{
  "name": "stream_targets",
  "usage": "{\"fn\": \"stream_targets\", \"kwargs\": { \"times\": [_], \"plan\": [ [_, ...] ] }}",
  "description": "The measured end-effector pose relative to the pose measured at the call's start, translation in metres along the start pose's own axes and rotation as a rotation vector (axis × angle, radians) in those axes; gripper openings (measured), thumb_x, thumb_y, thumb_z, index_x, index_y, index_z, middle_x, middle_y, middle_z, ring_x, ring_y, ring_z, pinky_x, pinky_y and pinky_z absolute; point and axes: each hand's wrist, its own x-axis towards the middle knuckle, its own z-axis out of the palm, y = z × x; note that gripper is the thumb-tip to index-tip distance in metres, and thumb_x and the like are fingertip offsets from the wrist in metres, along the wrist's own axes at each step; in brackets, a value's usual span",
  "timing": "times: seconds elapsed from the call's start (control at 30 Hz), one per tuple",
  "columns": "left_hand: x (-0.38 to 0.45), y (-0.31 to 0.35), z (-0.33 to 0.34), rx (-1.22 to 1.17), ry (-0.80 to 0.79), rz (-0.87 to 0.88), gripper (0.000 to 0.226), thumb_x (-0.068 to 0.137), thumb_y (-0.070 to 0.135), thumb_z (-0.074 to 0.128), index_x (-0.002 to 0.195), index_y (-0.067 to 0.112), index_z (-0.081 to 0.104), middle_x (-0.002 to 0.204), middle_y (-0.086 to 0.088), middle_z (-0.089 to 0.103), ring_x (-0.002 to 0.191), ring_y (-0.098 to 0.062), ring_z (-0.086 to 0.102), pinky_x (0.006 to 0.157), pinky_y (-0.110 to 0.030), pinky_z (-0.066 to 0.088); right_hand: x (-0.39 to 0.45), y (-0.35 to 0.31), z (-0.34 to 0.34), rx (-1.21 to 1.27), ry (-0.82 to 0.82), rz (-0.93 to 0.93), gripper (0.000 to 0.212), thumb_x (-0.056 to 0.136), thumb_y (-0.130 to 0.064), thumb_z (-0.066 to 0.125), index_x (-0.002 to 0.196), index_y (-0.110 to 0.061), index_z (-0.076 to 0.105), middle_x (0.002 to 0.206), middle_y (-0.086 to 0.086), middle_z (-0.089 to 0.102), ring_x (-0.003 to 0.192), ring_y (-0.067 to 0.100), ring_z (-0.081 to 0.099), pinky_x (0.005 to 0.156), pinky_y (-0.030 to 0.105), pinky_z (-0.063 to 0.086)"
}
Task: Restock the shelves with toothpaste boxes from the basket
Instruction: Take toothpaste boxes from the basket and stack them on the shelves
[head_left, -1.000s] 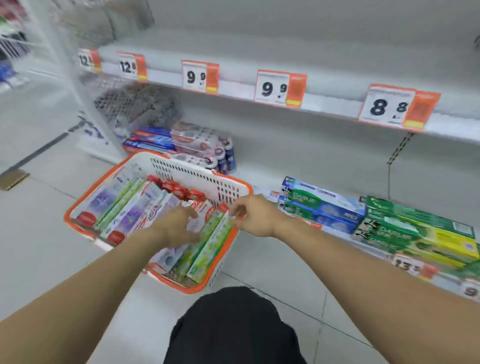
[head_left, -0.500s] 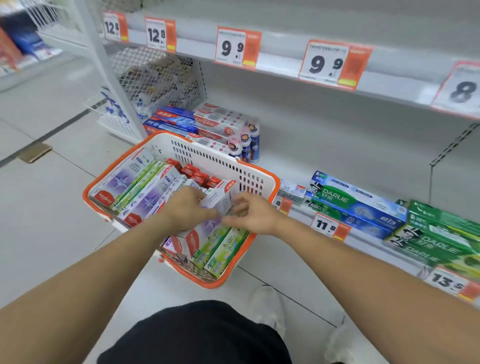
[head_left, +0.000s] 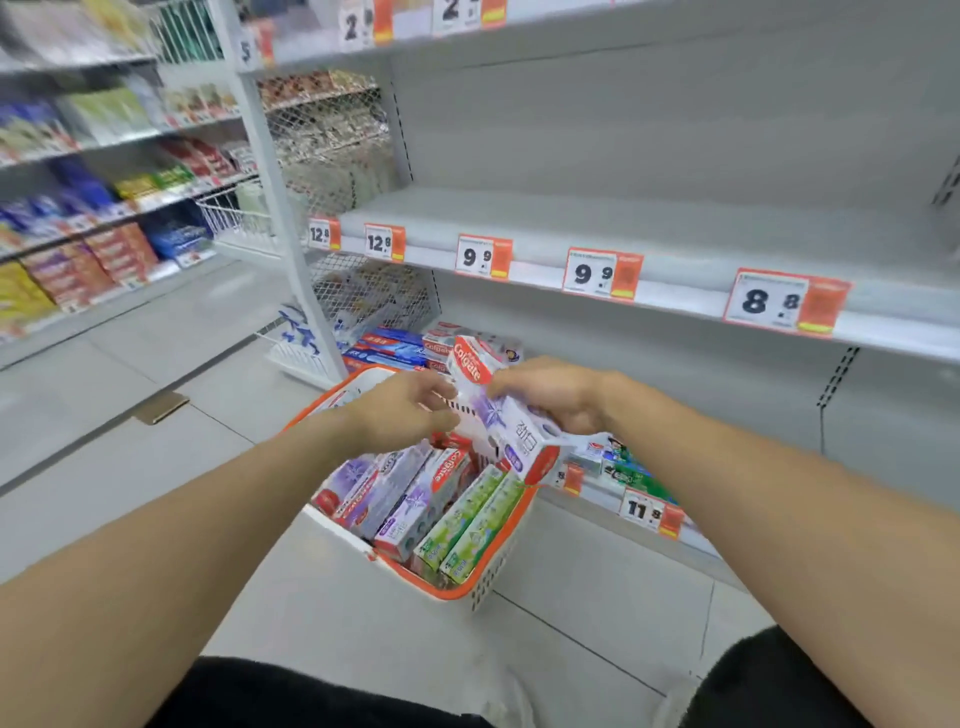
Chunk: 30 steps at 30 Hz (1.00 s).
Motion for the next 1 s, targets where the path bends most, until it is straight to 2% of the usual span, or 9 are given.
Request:
{"fn": "stream_targets", "kwargs": {
  "times": [0.1, 0.23, 0.4, 0.53, 0.63, 0.77, 0.87, 0.93, 1.0],
  "plan": [
    [0.017, -0.035, 0.006, 0.416, -0.039, -0.063, 0.043, 0.092, 0.035, 0.065, 0.13, 0.015, 0.057, 0.121, -0.004, 0.065, 0.103, -0.021, 0.062, 0.092, -0.031, 0.049, 0.001, 0.019, -0.007, 0.112, 0.097, 0.0, 0.04, 0.07, -0.017, 0.064, 0.106, -0.001, 0.061, 0.095, 0.026, 0.069, 0.085, 0.037, 0.065, 0.09, 0.054, 0.054],
    [0.032, -0.103, 0.037, 0.414, -0.174, -0.237, 0.062, 0.092, 0.038, 0.067, 0.144, 0.015, 0.042, 0.138, -0.01, 0.054, 0.117, -0.027, 0.057, 0.098, -0.033, 0.045, 0.022, 0.056, -0.016, 0.076, 0.169, 0.104, 0.035, 0.07, -0.01, 0.063, 0.102, 0.003, 0.064, 0.091, 0.026, 0.07, 0.077, 0.036, 0.067, 0.083, 0.051, 0.056],
    [0.063, -0.162, 0.066, 0.408, -0.237, -0.362, 0.061, 0.091, 0.045, 0.065, 0.133, 0.004, 0.048, 0.109, -0.009, 0.058, 0.099, -0.026, 0.056, 0.087, -0.033, 0.047, 0.063, 0.074, -0.023, 0.129, 0.183, 0.218, 0.028, 0.088, -0.013, 0.069, 0.11, 0.003, 0.065, 0.085, 0.02, 0.075, 0.059, 0.025, 0.071, 0.051, 0.031, 0.057],
    [0.078, -0.169, 0.086, 0.539, -0.407, -0.401, 0.053, 0.098, 0.044, 0.054, 0.123, -0.003, 0.055, 0.105, -0.013, 0.062, 0.095, -0.029, 0.06, 0.074, -0.031, 0.047, 0.091, 0.07, -0.016, 0.164, 0.113, 0.271, 0.015, 0.092, -0.019, 0.068, 0.099, -0.006, 0.066, 0.076, 0.013, 0.075, 0.056, 0.021, 0.072, 0.05, 0.029, 0.057],
    [0.089, -0.161, 0.09, 0.526, -0.452, -0.421, 0.04, 0.091, 0.037, 0.067, 0.112, 0.006, 0.052, 0.097, -0.009, 0.063, 0.085, -0.025, 0.059, 0.06, -0.026, 0.047, 0.1, 0.064, -0.017, 0.127, 0.067, 0.289, 0.01, 0.092, -0.02, 0.069, 0.096, -0.011, 0.066, 0.073, 0.009, 0.076, 0.058, 0.019, 0.072, 0.055, 0.03, 0.059],
    [0.112, -0.14, 0.054, 0.331, -0.474, -0.498, 0.047, 0.082, 0.042, 0.073, 0.099, 0.002, 0.056, 0.081, -0.008, 0.062, 0.07, -0.021, 0.065, 0.06, -0.03, 0.054, 0.099, 0.054, -0.03, 0.057, 0.062, 0.294, 0.025, 0.089, -0.025, 0.073, 0.106, -0.007, 0.066, 0.085, 0.012, 0.077, 0.067, 0.022, 0.074, 0.062, 0.032, 0.059],
    [0.124, -0.12, 0.014, -0.139, -0.477, -0.612, 0.047, 0.076, 0.029, 0.073, 0.105, -0.005, 0.06, 0.085, -0.02, 0.067, 0.071, -0.032, 0.07, 0.07, -0.041, 0.061, 0.088, 0.047, -0.043, 0.065, 0.101, 0.289, 0.04, 0.087, -0.027, 0.074, 0.115, 0.0, 0.065, 0.093, 0.018, 0.076, 0.075, 0.029, 0.073, 0.075, 0.039, 0.061],
    [0.121, -0.101, -0.01, -0.31, -0.516, -0.614, 0.058, 0.07, 0.025, 0.072, 0.117, -0.007, 0.062, 0.094, -0.027, 0.067, 0.083, -0.038, 0.071, 0.086, -0.05, 0.059, 0.079, 0.038, -0.052, 0.088, 0.138, 0.258, 0.034, 0.088, -0.025, 0.072, 0.11, 0.0, 0.067, 0.085, 0.015, 0.076, 0.065, 0.025, 0.072, 0.066, 0.033, 0.06],
    [0.113, -0.083, -0.026, -0.411, -0.511, -0.546, 0.055, 0.064, 0.02, 0.077, 0.112, -0.003, 0.066, 0.094, -0.026, 0.067, 0.083, -0.036, 0.07, 0.085, -0.048, 0.06, 0.067, 0.027, -0.061, 0.088, 0.151, 0.231, 0.025, 0.089, -0.024, 0.07, 0.102, -0.003, 0.068, 0.078, 0.014, 0.075, 0.058, 0.022, 0.07, 0.056, 0.029, 0.058]
  ]
}}
